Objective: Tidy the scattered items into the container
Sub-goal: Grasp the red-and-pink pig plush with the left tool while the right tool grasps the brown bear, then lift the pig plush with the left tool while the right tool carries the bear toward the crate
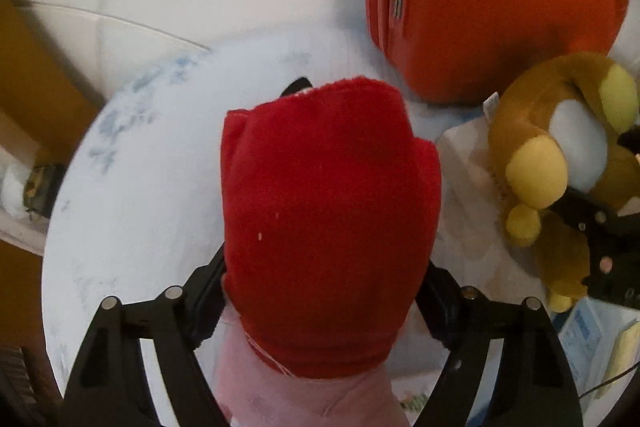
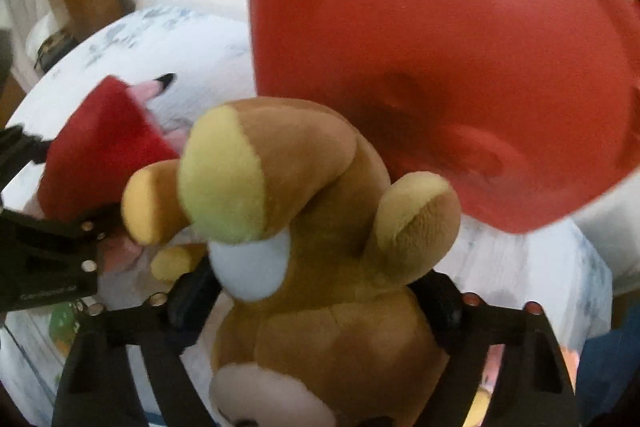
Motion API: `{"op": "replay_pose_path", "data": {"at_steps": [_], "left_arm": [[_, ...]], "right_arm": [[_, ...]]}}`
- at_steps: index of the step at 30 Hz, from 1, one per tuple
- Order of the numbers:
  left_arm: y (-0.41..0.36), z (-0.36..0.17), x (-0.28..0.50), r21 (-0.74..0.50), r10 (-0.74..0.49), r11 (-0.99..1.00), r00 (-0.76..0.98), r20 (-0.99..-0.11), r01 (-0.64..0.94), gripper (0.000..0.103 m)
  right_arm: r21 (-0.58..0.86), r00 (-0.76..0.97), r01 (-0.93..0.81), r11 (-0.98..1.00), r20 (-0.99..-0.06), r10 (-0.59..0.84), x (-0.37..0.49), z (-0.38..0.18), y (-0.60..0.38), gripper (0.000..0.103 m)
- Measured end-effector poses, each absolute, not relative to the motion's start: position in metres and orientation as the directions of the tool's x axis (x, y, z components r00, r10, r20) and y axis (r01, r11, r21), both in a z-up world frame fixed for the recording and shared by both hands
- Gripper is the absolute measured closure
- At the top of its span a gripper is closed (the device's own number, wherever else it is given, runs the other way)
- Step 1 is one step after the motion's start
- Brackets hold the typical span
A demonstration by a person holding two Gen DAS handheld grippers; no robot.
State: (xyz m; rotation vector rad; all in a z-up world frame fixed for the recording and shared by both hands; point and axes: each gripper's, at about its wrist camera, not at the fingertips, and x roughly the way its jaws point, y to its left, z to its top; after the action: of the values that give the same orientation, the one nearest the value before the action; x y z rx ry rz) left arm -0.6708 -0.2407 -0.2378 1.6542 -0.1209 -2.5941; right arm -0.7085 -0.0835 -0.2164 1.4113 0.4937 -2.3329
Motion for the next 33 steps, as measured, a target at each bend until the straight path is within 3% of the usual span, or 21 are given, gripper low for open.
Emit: {"op": "replay_pose_path", "data": {"at_steps": [4, 12, 21, 33], "left_arm": [[-0.239, -0.199, -0.645, 0.062, -0.068, -0.998, -0.482, -0.874, 0.029, 0.022], [-0.225, -0.128, -0.575, 0.017, -0.040, -0.999, -0.583, -0.811, 0.045, 0.022], [-0.185, -0.067, -0.493, 0.005, -0.005, -1.000, -0.650, -0.760, 0.002, 0.022], [-0.126, -0.027, -0.399, 0.007, 0.007, -1.000, -0.700, -0.714, -0.017, 0.022]], "right_arm": [[-0.004, -0.447, 0.445, -0.896, -0.868, -0.218, -0.689, -0.187, -0.059, 0.032], [0.105, -0.506, 0.385, -0.917, -0.807, -0.305, -0.633, -0.134, -0.018, 0.034], [0.096, -0.611, 0.363, -0.927, -0.727, -0.315, -0.536, -0.053, 0.026, 0.034], [0.064, -0.702, 0.337, -0.939, -0.648, -0.296, -0.423, 0.003, 0.070, 0.034]]}}
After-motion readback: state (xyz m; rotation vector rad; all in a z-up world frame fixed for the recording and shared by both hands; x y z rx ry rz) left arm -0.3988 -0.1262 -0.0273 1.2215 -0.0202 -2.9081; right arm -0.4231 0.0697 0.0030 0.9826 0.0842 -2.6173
